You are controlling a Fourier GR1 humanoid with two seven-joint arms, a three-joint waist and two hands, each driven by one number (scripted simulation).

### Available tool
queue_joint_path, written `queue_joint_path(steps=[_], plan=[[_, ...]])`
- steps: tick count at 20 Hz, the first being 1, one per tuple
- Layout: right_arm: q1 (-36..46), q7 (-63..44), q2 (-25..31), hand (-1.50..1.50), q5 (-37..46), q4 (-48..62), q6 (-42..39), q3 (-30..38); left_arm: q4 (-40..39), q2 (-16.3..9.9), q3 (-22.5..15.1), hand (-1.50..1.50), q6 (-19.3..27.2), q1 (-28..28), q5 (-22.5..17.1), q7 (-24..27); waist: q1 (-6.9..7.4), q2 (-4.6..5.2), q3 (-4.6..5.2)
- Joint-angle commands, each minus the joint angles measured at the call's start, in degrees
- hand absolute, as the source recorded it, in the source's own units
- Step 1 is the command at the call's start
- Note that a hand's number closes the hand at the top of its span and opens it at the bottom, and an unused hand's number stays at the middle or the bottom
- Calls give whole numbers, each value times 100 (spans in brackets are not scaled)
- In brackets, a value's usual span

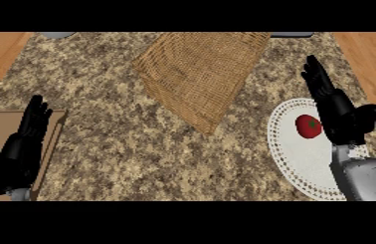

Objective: Pick the tomato from the placemat and place it in the basket

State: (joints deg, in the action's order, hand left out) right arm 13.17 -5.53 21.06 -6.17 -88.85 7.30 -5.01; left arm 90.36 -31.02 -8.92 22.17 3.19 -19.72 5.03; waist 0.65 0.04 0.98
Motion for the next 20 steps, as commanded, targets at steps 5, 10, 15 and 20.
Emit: queue_joint_path(steps=[5,10,15,20], plan=[[256,1422,1649,150,-831,1746,-1774,1636,-303,-19,32,0,-107,-774,67,-527,-142,83,-122],[672,3537,476,-150,-83,2709,-1245,1235,-636,463,-391,0,-96,-1286,206,-717,27,98,-116],[1024,2446,439,-150,1016,2773,959,1232,-659,293,-294,0,-150,-1324,272,-885,0,42,-94],[1096,871,1412,-150,1401,2453,751,1186,-683,289,-143,0,-154,-1340,264,-1034,-95,-21,-87]])
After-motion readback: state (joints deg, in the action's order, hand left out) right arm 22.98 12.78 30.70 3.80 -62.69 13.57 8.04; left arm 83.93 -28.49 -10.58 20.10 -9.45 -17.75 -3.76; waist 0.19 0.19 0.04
